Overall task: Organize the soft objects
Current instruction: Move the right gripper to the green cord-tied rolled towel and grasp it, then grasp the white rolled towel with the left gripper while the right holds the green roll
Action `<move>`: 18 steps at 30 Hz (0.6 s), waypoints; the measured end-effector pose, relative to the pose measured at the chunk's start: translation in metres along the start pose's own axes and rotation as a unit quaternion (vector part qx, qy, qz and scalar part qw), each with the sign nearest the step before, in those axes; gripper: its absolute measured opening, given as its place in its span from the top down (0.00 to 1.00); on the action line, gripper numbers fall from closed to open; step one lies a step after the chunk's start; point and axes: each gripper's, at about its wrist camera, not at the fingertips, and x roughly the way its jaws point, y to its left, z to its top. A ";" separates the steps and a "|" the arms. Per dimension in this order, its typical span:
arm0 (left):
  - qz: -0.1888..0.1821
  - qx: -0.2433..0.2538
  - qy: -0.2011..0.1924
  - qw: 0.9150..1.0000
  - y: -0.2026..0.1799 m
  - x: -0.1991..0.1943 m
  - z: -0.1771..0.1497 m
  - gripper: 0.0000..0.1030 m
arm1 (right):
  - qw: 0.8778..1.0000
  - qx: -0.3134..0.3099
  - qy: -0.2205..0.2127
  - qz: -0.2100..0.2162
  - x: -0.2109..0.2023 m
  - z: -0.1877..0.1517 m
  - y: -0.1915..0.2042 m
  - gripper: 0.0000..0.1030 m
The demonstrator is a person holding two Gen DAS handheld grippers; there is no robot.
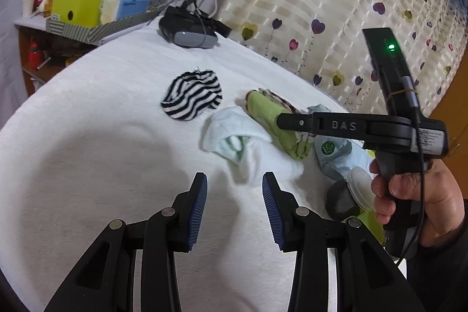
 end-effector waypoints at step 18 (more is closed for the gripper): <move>-0.020 0.023 0.053 0.998 -0.024 0.062 0.011 0.47 | 0.996 0.011 -0.081 0.047 -0.064 -0.030 -0.015 0.79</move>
